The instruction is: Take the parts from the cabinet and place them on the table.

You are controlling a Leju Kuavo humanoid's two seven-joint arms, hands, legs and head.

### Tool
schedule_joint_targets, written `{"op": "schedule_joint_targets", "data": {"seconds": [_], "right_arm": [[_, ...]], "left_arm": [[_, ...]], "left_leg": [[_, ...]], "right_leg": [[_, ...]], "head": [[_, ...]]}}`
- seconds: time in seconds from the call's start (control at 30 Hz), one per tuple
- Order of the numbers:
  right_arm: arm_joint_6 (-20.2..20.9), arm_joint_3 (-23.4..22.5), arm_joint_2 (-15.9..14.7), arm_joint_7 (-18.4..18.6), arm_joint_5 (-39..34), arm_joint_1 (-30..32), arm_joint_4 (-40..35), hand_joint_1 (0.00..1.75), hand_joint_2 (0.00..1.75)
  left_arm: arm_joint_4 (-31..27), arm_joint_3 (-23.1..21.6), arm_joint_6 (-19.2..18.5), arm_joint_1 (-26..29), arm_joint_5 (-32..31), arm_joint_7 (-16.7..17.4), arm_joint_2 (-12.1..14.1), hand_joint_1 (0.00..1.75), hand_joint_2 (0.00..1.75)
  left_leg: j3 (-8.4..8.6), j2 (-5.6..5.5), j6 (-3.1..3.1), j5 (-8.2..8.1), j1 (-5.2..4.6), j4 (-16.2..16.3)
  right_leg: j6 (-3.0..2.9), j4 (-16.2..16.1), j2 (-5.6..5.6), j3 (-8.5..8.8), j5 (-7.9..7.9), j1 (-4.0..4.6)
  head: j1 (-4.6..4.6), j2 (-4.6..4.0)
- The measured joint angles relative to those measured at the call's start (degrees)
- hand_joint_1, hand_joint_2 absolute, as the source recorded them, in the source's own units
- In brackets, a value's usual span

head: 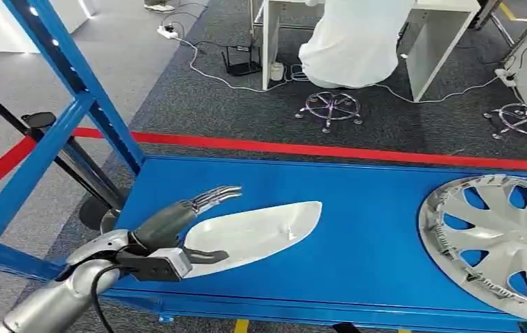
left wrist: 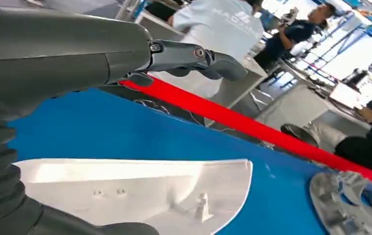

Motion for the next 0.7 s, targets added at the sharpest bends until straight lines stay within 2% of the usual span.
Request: {"op": "schedule_joint_targets", "data": {"seconds": [0.1, 0.13, 0.3, 0.43, 0.47, 0.5, 0.53, 0.57, 0.6, 0.67, 0.7], "right_arm": [[-0.1, 0.0, 0.0, 0.0, -0.1, 0.0, 0.0, 0.00, 1.75], [-0.3, 0.0, 0.0, 0.0, -0.2, 0.0, 0.0, 0.00, 1.75], [-0.2, 0.0, 0.0, -1.0, -1.2, 0.3, 0.0, 0.00, 1.75], [0.0, 0.0, 0.0, -1.4, -1.3, 0.3, 0.0, 0.00, 1.75], [0.0, 0.0, 0.0, -1.4, -1.3, 0.3, 0.0, 0.00, 1.75], [0.0, 0.0, 0.0, -1.4, -1.3, 0.3, 0.0, 0.00, 1.75], [0.0, 0.0, 0.0, -1.4, -1.2, 0.3, 0.0, 0.00, 1.75], [0.0, 0.0, 0.0, -1.4, -1.2, 0.3, 0.0, 0.00, 1.75], [-0.1, 0.0, 0.0, -1.4, -1.1, 0.3, 0.0, 0.00, 1.75], [-0.2, 0.0, 0.0, -1.4, -1.1, 0.2, 0.0, 0.00, 1.75], [-0.2, -0.1, -0.1, -1.5, -1.1, 0.0, 0.0, 0.00, 1.75]], "left_arm": [[-0.4, -0.8, -0.7, 0.1, 2.6, -1.5, 0.5, 0.00, 1.75], [-0.7, -0.9, -0.1, 0.6, 3.5, -1.7, 0.3, 0.00, 0.00], [-1.7, -1.0, 6.6, 5.0, 3.7, 0.7, -2.5, 0.00, 0.00], [-1.9, -0.3, 7.5, 6.0, 4.4, 1.0, -3.5, 0.00, 0.00], [-1.9, -0.1, 7.5, 6.1, 4.2, 1.0, -3.6, 0.00, 0.00], [-1.9, 0.0, 7.5, 6.1, 4.0, 1.0, -3.7, 0.00, 0.00], [-1.9, 0.2, 7.5, 6.1, 4.0, 1.0, -3.8, 0.00, 0.00], [-2.0, 0.5, 7.5, 6.2, 4.0, 1.0, -4.2, 0.00, 0.00], [-2.1, 0.7, 7.6, 6.2, 3.7, 1.1, -4.5, 0.00, 0.00], [-2.1, 0.7, 8.0, 6.5, 3.2, 1.1, -5.0, 0.00, 0.00], [-2.1, 0.7, 8.0, 6.9, 3.0, 1.1, -5.1, 0.00, 0.00]], "left_leg": [[0.00, 0.00, 0.00, -0.01, 0.00, 0.0], [0.00, 0.00, 0.00, -0.01, 0.00, 0.0], [-0.01, 0.00, 0.02, -0.07, -0.01, 0.0], [0.00, 0.00, 0.03, -0.08, -0.03, 0.0], [-0.08, 0.01, 0.44, -0.42, -0.33, 0.2], [0.03, -0.03, 1.06, -0.23, -0.32, 0.0], [0.20, -0.03, 1.43, 0.30, -0.32, -0.6], [0.92, 0.06, 1.40, 0.99, 0.46, -1.9], [1.32, 0.06, 1.51, 1.18, 0.43, -2.5], [1.33, 0.08, 1.53, 1.21, 0.51, -2.5], [1.31, 0.11, 1.52, 1.21, 0.51, -2.5]], "right_leg": [[-0.01, 0.0, 0.01, 0.00, -0.01, 0.00], [-0.01, 0.0, 0.01, 0.01, -0.01, 0.00], [0.01, 0.0, 0.01, 0.00, -0.06, -0.01], [0.04, -0.1, 0.00, 0.01, -0.04, -0.02], [0.38, -0.6, 0.03, 0.14, 0.10, -0.23], [0.82, -0.7, 0.00, 0.25, 0.36, -0.31], [1.11, -0.9, 0.01, 0.39, 0.57, -0.23], [1.12, -0.8, 0.00, 0.17, 0.17, -0.15], [1.28, 0.5, 0.06, -0.17, -1.03, -0.04], [1.64, 9.2, 0.07, -4.08, -5.89, -0.27], [1.92, 13.6, 0.06, -6.12, -7.66, -0.38]], "head": [[0.00, 0.00], [0.00, 0.00], [0.00, 0.00], [0.00, 0.00], [0.00, 0.00], [-0.02, 0.00], [-0.09, 0.00], [-0.04, 0.00], [0.11, 0.00], [0.17, 0.00], [0.11, 0.00]]}}
